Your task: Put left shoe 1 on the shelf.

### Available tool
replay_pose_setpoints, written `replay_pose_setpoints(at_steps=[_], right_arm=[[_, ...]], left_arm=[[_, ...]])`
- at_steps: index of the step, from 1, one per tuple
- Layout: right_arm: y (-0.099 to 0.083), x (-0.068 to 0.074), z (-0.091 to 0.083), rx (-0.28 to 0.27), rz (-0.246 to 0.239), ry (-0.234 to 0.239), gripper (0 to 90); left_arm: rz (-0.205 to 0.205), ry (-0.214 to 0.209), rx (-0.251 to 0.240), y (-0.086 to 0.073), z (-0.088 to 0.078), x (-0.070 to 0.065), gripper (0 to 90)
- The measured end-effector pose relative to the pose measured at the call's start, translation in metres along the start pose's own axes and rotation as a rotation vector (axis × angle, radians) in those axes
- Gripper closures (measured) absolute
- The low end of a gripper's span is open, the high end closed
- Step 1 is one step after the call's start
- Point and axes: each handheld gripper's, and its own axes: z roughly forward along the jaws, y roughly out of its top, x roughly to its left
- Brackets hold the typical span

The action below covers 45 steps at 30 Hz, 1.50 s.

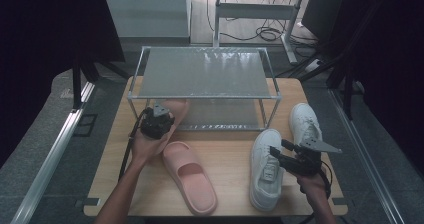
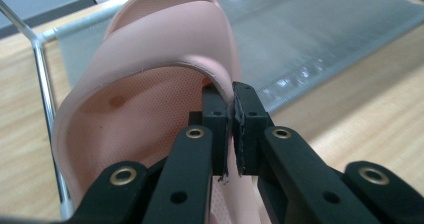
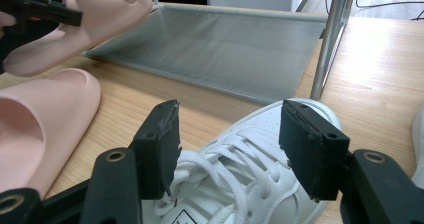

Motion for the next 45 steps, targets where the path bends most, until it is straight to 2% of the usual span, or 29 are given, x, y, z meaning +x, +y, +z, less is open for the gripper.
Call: replay_pose_setpoints(at_steps=[5, 12, 20, 23, 26, 27, 28, 30, 34, 36, 40, 45], right_arm=[[0.000, -0.001, -0.001, -0.001, 0.004, -0.001, 41.4], [0.000, -0.001, -0.001, -0.002, 0.004, -0.003, 41.4], [-0.001, -0.002, -0.001, -0.002, 0.009, -0.004, 41.4], [-0.001, -0.002, 0.000, -0.001, 0.009, -0.004, 41.4], [-0.001, -0.002, -0.001, 0.000, 0.009, -0.004, 41.4], [-0.001, -0.002, -0.001, -0.001, 0.008, -0.004, 41.4], [-0.001, -0.002, -0.002, -0.001, 0.006, -0.006, 41.4], [-0.001, -0.002, -0.002, -0.003, 0.009, -0.007, 41.4], [-0.001, -0.002, -0.002, -0.003, 0.010, -0.006, 41.4], [0.000, -0.001, -0.003, -0.005, 0.006, -0.005, 41.4], [-0.001, -0.002, -0.003, -0.006, 0.007, -0.009, 41.4], [-0.001, -0.002, -0.003, -0.005, 0.007, -0.008, 41.4]], left_arm=[[0.027, 0.016, -0.007, 0.006, 0.015, -0.001, 86.1], [0.053, 0.020, -0.004, 0.008, 0.028, -0.002, 86.0], [0.049, 0.038, 0.009, 0.006, 0.043, -0.001, 85.7], [0.061, 0.052, 0.006, 0.005, 0.047, -0.004, 85.1], [0.058, 0.060, 0.017, 0.004, 0.047, -0.006, 78.9], [0.056, 0.046, 0.007, 0.003, 0.046, -0.006, 78.9], [0.064, 0.053, 0.000, 0.003, 0.042, -0.008, 73.6], [0.056, 0.054, -0.010, 0.003, 0.038, -0.009, 71.8], [0.046, 0.046, -0.015, 0.002, 0.030, -0.007, 70.7], [0.038, 0.034, -0.025, 0.000, 0.020, -0.006, 70.1], [0.026, 0.010, -0.027, -0.004, 0.009, -0.004, 70.9], [0.005, -0.010, -0.026, -0.017, -0.008, -0.001, 77.9]])
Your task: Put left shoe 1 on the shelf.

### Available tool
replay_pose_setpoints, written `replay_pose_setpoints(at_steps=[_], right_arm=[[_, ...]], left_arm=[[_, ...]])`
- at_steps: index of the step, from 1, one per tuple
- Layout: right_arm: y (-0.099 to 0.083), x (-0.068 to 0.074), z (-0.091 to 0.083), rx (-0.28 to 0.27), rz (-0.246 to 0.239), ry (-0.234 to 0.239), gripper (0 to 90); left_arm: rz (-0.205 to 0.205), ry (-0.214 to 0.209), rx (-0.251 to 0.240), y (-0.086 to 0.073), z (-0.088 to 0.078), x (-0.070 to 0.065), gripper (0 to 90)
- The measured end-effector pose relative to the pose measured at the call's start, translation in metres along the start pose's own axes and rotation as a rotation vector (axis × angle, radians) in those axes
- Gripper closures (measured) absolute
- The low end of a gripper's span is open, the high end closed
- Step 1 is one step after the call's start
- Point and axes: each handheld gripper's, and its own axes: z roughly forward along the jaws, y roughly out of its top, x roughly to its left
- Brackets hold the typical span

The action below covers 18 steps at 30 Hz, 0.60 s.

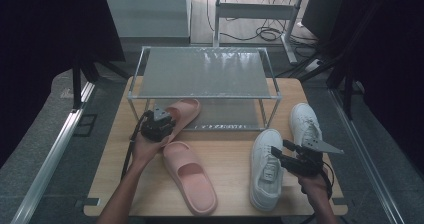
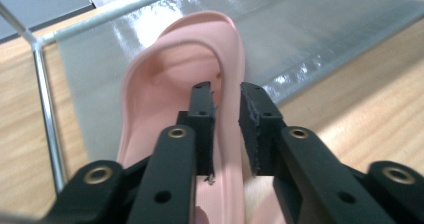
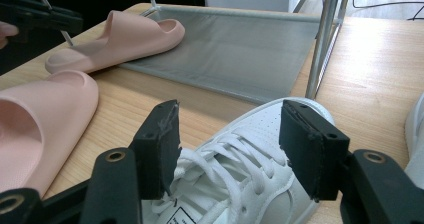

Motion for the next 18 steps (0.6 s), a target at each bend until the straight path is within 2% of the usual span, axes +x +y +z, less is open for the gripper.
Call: replay_pose_setpoints(at_steps=[5, 6, 7, 15, 18], right_arm=[[0.000, 0.002, 0.001, 0.003, -0.002, 0.002, 41.4], [0.000, 0.002, 0.001, 0.003, -0.001, 0.002, 41.4], [0.000, 0.002, 0.001, 0.003, -0.001, 0.002, 41.4], [-0.001, 0.001, 0.002, 0.006, 0.000, 0.000, 41.4], [-0.001, 0.002, 0.002, 0.007, 0.000, 0.000, 41.4]], left_arm=[[-0.011, -0.011, 0.012, -0.015, -0.013, 0.003, 86.4], [-0.015, -0.013, 0.019, -0.022, -0.017, 0.004, 88.2], [-0.015, -0.013, 0.019, -0.022, -0.017, 0.004, 88.6], [-0.038, -0.003, 0.065, -0.058, -0.035, 0.012, 89.8], [-0.045, 0.002, 0.071, -0.065, -0.038, 0.013, 89.9]])
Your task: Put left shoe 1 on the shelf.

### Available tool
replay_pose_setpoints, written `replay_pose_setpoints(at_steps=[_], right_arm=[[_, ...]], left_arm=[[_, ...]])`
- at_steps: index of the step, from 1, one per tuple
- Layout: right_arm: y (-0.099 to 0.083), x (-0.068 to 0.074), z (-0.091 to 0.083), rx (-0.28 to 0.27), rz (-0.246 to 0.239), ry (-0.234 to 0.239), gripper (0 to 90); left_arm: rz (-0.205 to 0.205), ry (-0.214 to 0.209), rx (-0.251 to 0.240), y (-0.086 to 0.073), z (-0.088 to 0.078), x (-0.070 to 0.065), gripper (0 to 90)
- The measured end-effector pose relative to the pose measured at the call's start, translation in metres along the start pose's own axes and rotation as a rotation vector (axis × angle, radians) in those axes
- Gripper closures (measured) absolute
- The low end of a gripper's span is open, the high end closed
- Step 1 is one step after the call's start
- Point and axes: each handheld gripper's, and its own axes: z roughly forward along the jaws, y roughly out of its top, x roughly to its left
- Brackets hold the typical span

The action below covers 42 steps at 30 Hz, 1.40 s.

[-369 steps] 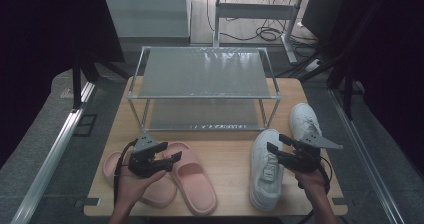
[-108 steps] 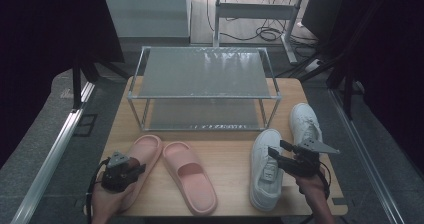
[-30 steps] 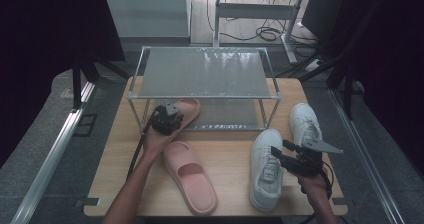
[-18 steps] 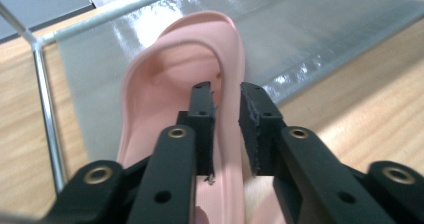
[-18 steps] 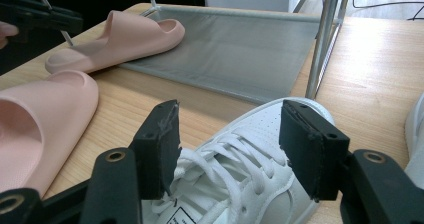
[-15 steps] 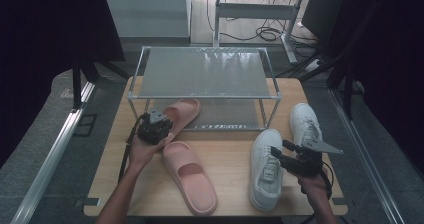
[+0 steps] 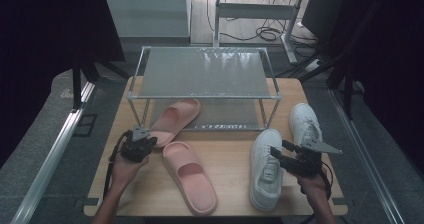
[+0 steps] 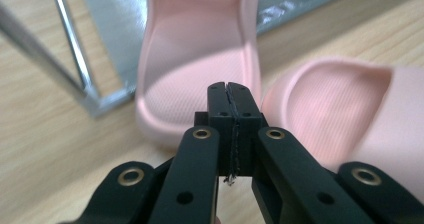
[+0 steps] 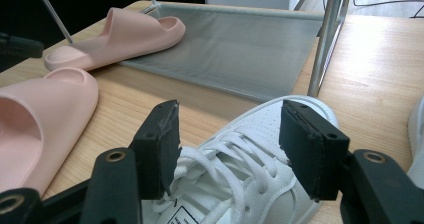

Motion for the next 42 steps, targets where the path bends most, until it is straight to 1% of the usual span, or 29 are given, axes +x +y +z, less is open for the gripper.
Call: replay_pose_setpoints(at_steps=[5, 9, 15, 21, 26, 33, 37, 42], right_arm=[[0.000, 0.001, 0.000, 0.001, -0.002, 0.000, 41.4], [0.000, 0.001, 0.001, 0.002, -0.001, 0.000, 41.4], [0.000, -0.001, 0.000, -0.001, 0.004, -0.002, 41.4], [0.000, 0.000, 0.000, -0.001, 0.003, 0.000, 41.3], [0.000, 0.000, 0.001, 0.000, 0.002, 0.000, 41.3], [0.000, 0.000, 0.000, -0.001, 0.003, 0.001, 41.3], [0.000, -0.001, 0.000, -0.002, 0.006, -0.002, 41.3], [0.000, -0.001, 0.000, -0.001, 0.004, -0.001, 41.3]], left_arm=[[-0.016, -0.001, 0.022, -0.013, -0.002, 0.005, 89.9], [-0.024, -0.008, 0.042, -0.018, 0.001, 0.007, 90.0], [-0.016, -0.017, 0.062, -0.020, 0.005, 0.006, 90.0], [-0.019, -0.020, 0.080, -0.019, 0.012, 0.009, 90.0], [-0.031, -0.021, 0.077, -0.017, 0.013, 0.010, 90.0], [-0.011, -0.035, 0.087, -0.011, 0.020, 0.009, 90.0], [-0.012, -0.041, 0.091, -0.007, 0.024, 0.010, 90.0], [0.007, -0.046, 0.097, -0.002, 0.029, 0.007, 90.0]])
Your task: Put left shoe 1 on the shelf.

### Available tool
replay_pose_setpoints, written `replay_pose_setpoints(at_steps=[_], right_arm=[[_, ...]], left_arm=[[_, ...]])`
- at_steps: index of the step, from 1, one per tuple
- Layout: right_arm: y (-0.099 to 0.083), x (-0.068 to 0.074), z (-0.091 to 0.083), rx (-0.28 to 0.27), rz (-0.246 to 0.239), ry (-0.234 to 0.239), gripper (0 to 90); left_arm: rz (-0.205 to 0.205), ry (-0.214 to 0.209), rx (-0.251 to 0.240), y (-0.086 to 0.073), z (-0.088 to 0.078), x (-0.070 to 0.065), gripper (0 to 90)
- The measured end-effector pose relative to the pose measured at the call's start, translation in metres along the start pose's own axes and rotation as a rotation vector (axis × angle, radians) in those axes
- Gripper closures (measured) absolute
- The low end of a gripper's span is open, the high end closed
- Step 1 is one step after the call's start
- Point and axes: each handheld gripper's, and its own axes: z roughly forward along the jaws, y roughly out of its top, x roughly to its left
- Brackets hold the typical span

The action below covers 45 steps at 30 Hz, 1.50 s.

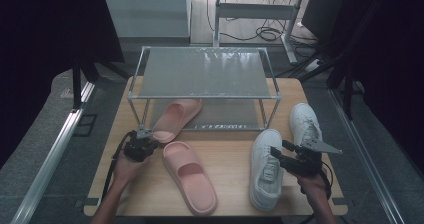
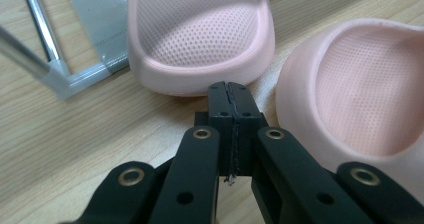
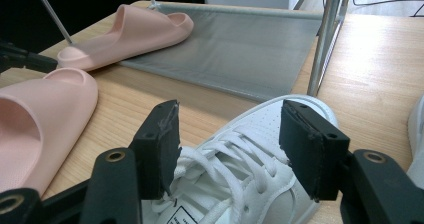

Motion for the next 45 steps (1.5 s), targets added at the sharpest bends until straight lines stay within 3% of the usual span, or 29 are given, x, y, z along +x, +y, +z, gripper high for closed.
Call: replay_pose_setpoints(at_steps=[21, 29, 31, 35, 45], right_arm=[[-0.001, -0.001, -0.001, 0.002, 0.004, -0.005, 41.3], [-0.001, -0.003, -0.003, -0.002, 0.009, -0.012, 41.3], [-0.001, -0.003, -0.003, -0.004, 0.007, -0.012, 41.3], [0.000, -0.002, -0.003, -0.001, 0.005, -0.012, 41.3], [-0.001, -0.003, -0.003, -0.001, 0.006, -0.014, 41.3]], left_arm=[[0.057, -0.034, 0.011, 0.025, 0.021, -0.007, 90.0], [0.000, 0.000, -0.027, 0.022, 0.007, 0.012, 89.9], [-0.042, 0.019, -0.031, 0.021, 0.011, 0.020, 90.0], [-0.067, 0.021, -0.023, 0.020, 0.019, 0.025, 90.0], [-0.052, -0.013, -0.014, 0.021, 0.026, 0.018, 90.0]])
